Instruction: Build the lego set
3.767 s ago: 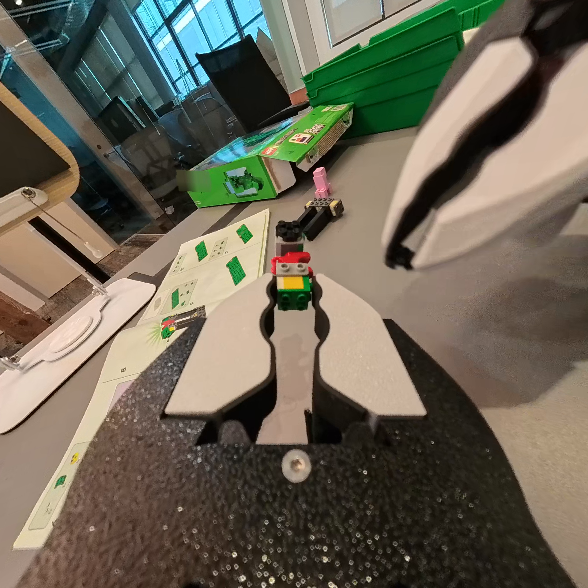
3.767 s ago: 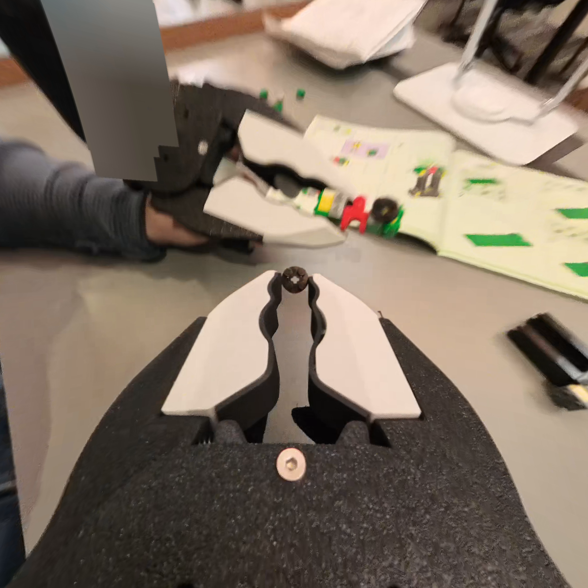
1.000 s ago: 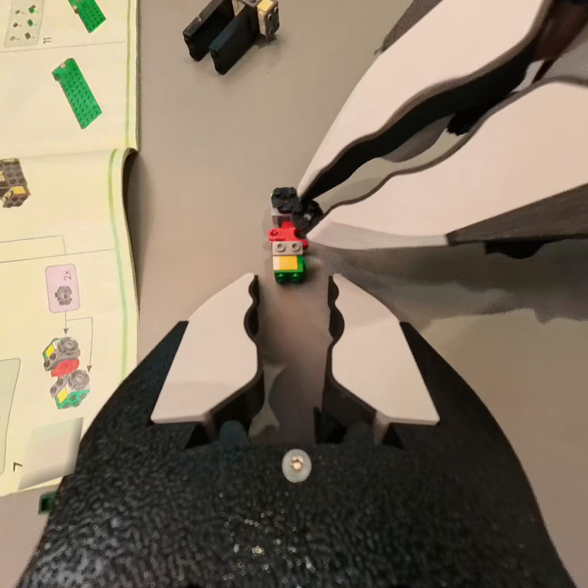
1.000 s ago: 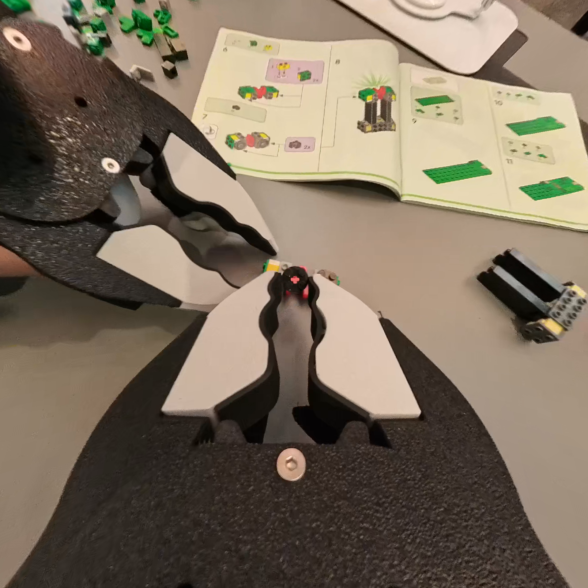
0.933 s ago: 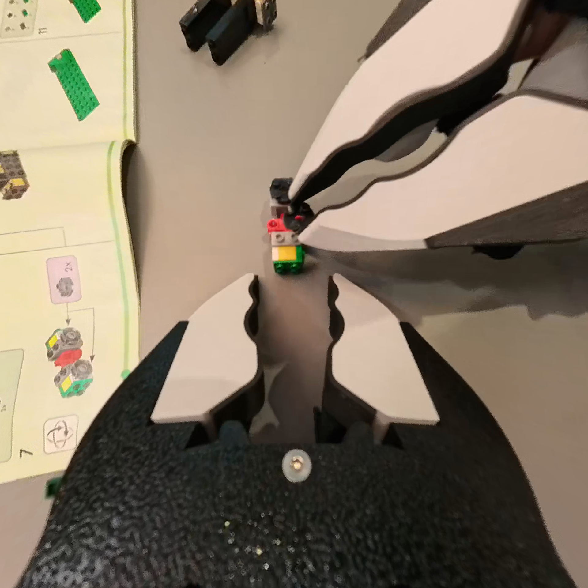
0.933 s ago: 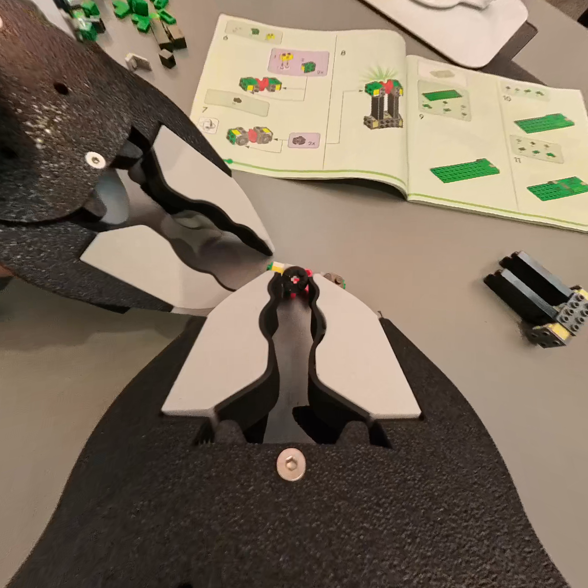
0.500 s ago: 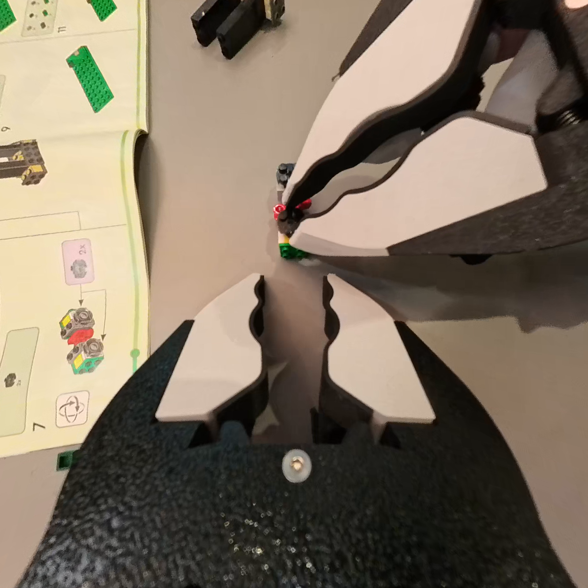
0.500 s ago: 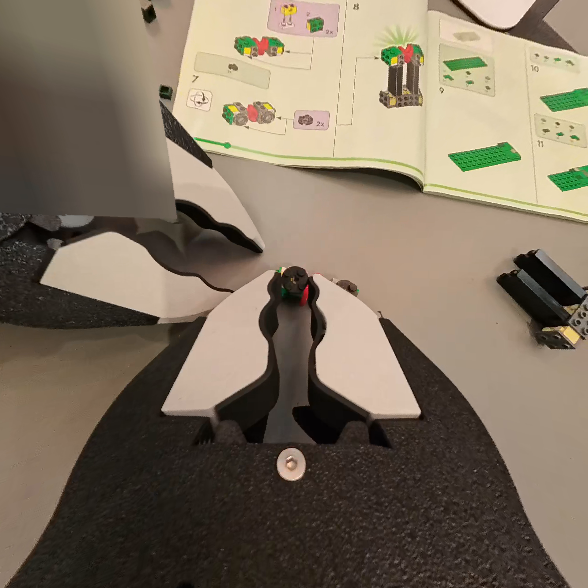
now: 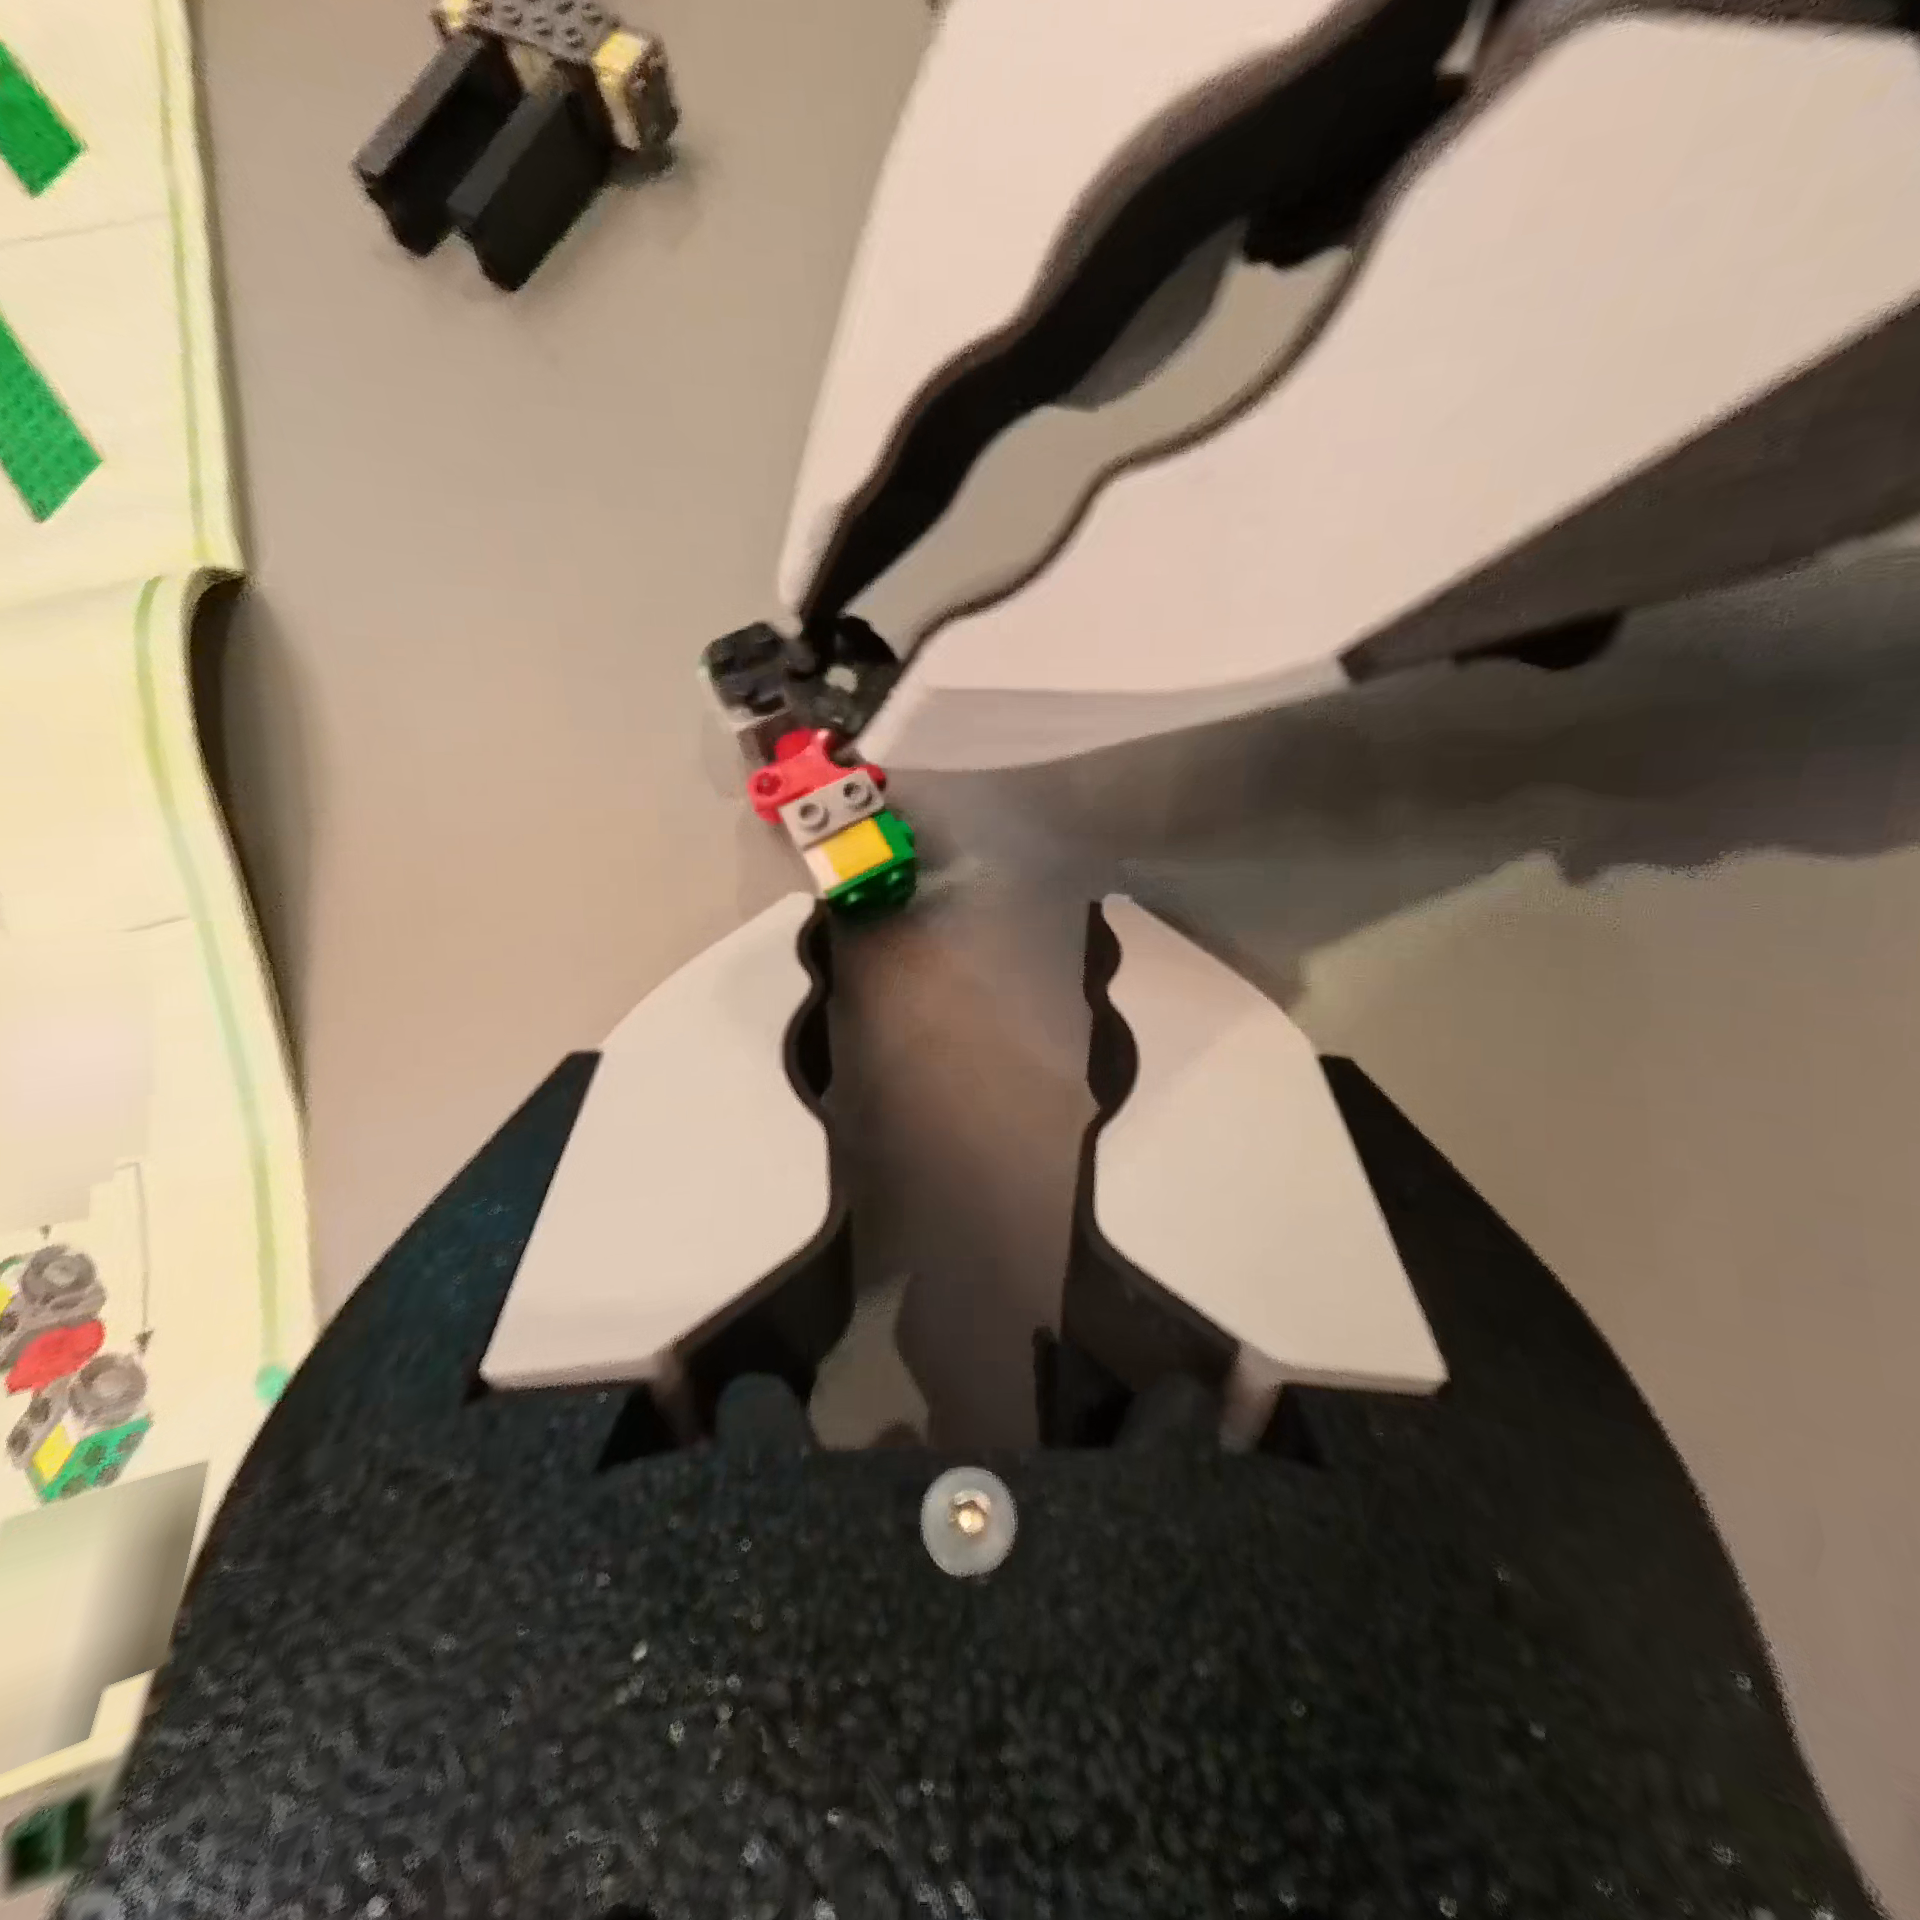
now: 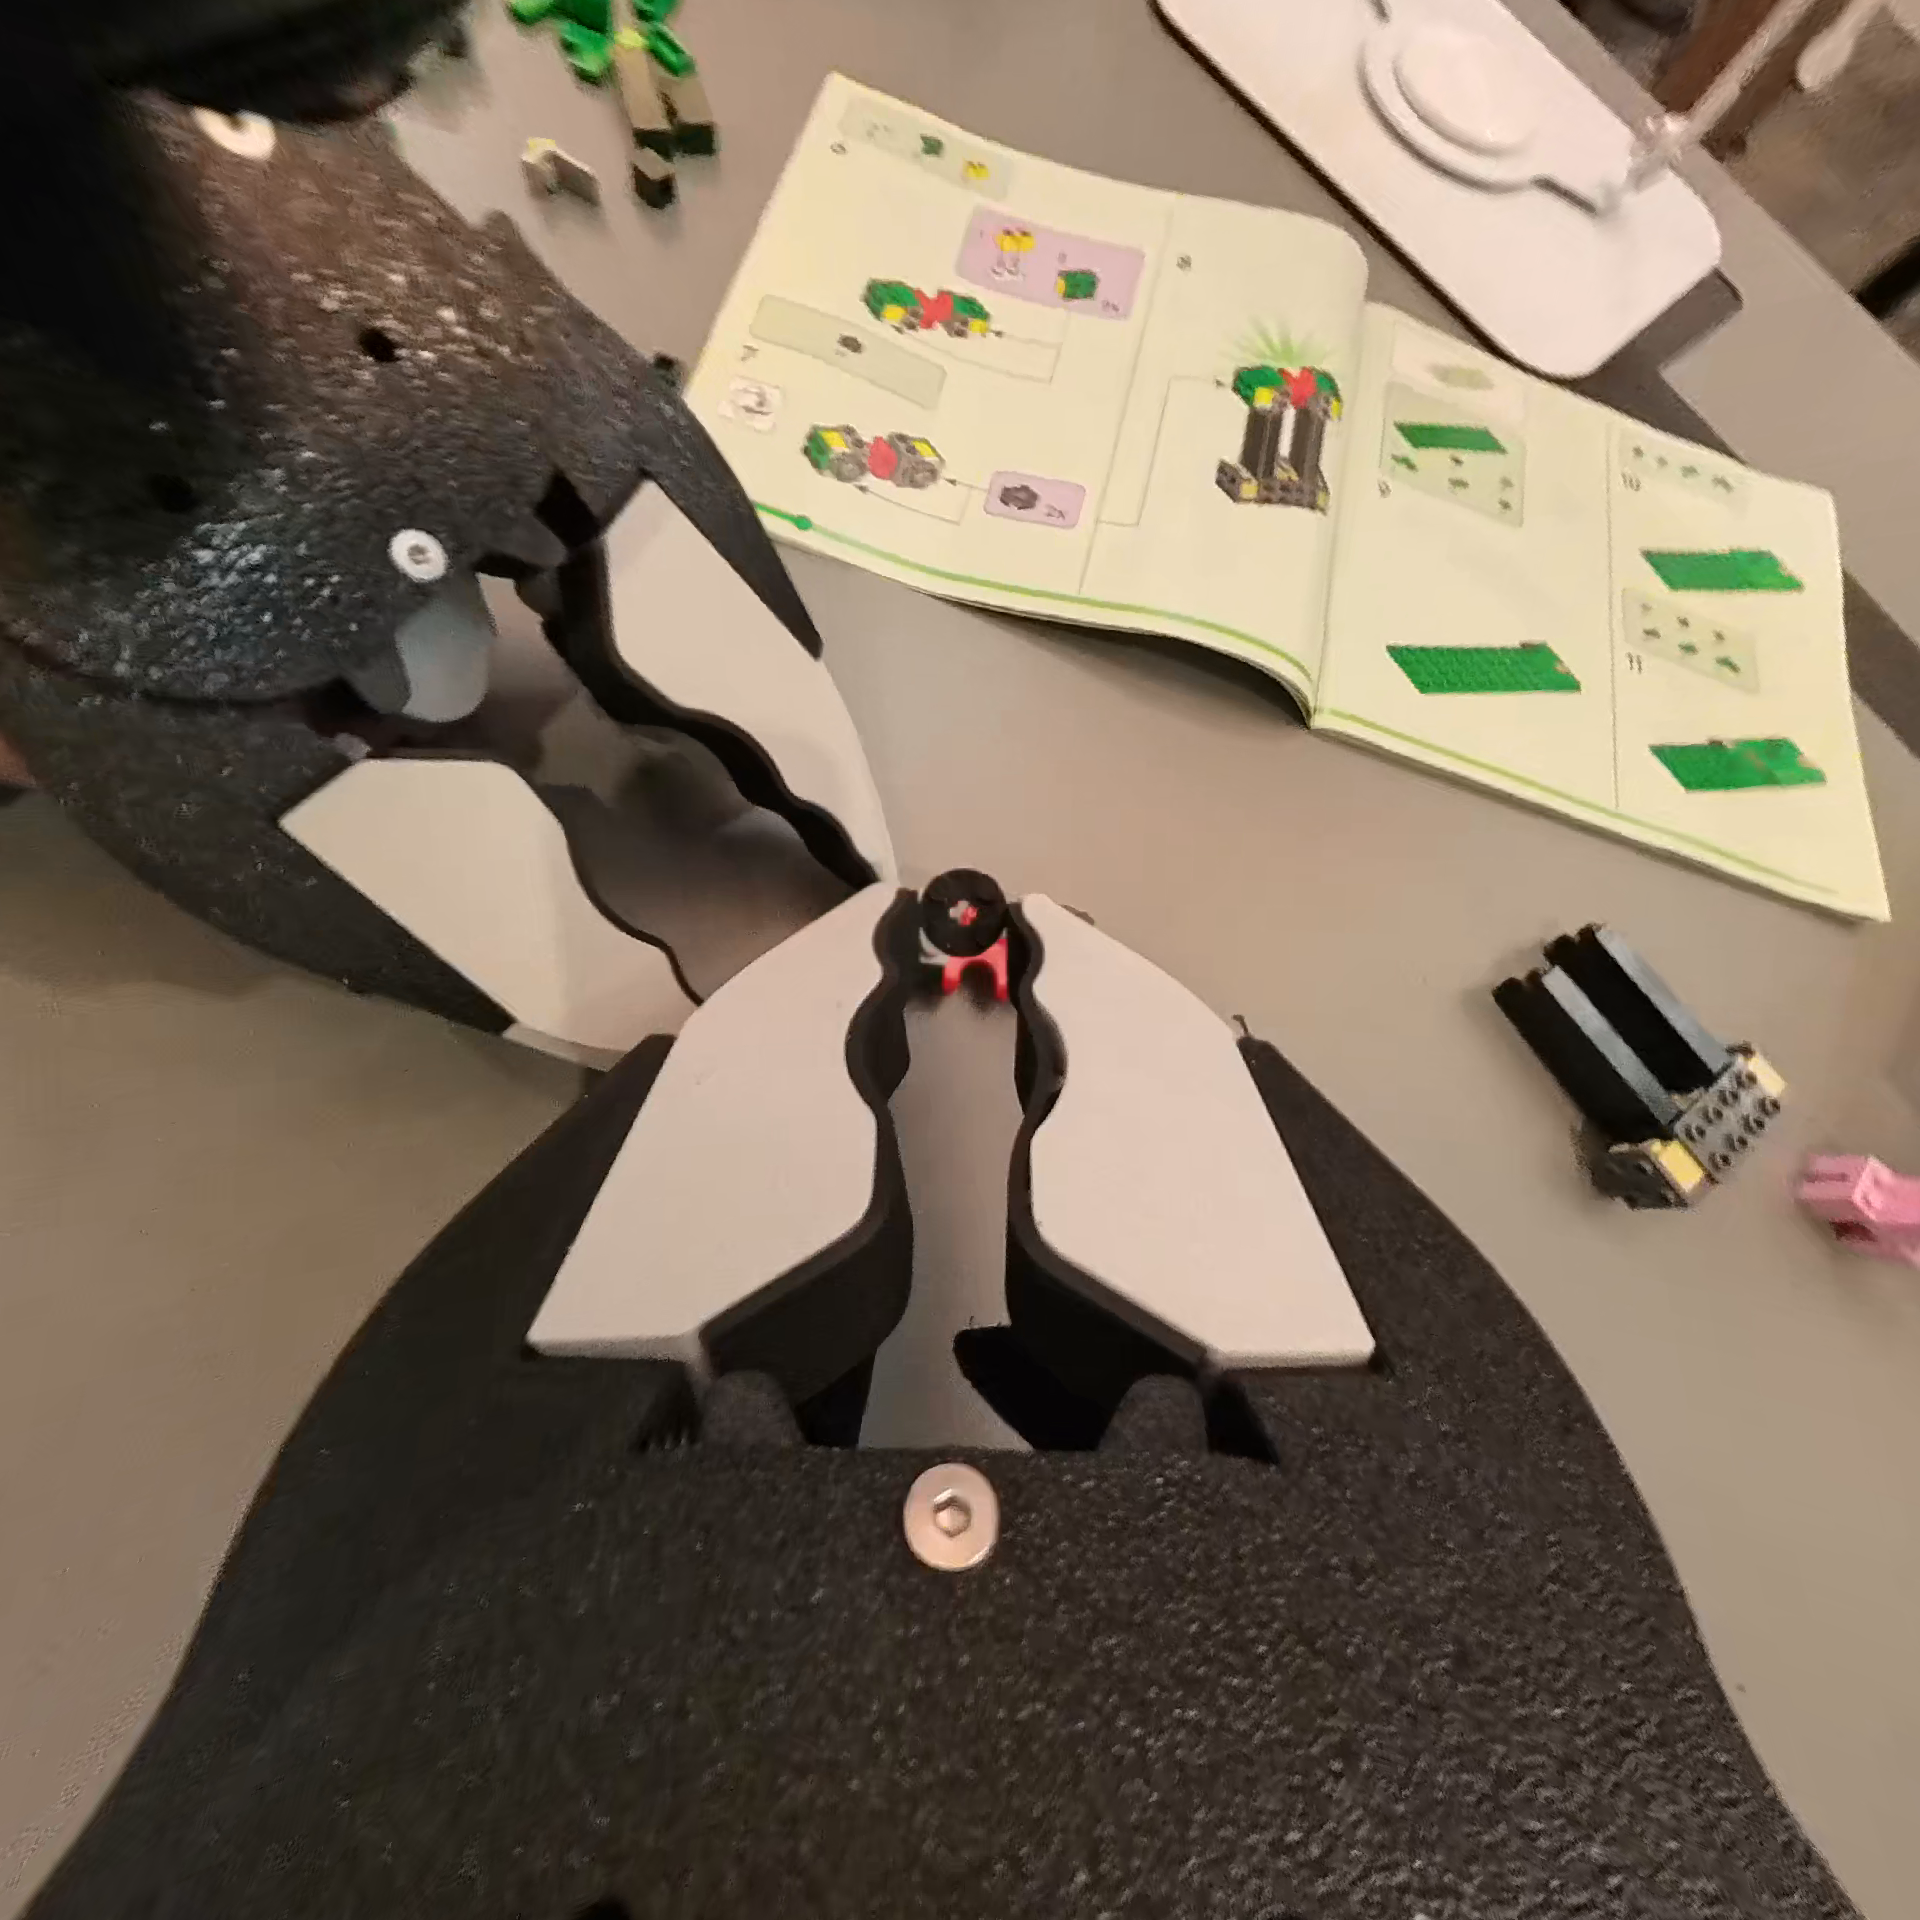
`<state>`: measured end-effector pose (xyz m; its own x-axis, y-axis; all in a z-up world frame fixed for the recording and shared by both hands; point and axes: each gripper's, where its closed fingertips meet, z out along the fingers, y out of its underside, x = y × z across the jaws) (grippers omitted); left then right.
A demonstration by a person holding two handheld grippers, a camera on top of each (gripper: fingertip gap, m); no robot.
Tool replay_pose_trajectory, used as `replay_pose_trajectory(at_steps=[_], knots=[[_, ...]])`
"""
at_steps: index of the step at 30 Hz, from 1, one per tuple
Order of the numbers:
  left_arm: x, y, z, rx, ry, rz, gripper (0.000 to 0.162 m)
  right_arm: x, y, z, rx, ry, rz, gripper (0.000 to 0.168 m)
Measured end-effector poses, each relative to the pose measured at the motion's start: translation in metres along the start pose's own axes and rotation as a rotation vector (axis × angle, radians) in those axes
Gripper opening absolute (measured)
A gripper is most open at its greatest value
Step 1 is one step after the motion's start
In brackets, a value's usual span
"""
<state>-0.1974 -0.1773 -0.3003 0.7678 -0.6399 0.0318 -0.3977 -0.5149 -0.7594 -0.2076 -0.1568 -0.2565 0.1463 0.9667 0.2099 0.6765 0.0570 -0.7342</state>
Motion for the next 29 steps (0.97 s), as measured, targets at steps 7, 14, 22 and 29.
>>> replay_pose_trajectory(at_steps=[7,14,22,29], knots=[[0.019,-0.007,-0.004,0.052,0.108,0.011,0.045,-0.015,0.006,-0.015,0.103,-0.3,-0.129,0.015],[0.002,-0.007,-0.017,0.111,0.035,-0.004,0.04,-0.003,0.014,-0.007,0.095,-0.394,-0.129,0.015],[-0.014,-0.011,-0.033,0.204,-0.035,-0.038,0.037,-0.003,0.013,-0.005,0.035,-0.359,-0.165,0.015],[-0.024,0.0,-0.027,0.118,-0.124,-0.048,0.032,-0.004,0.015,-0.005,-0.001,-0.342,-0.192,0.015]])
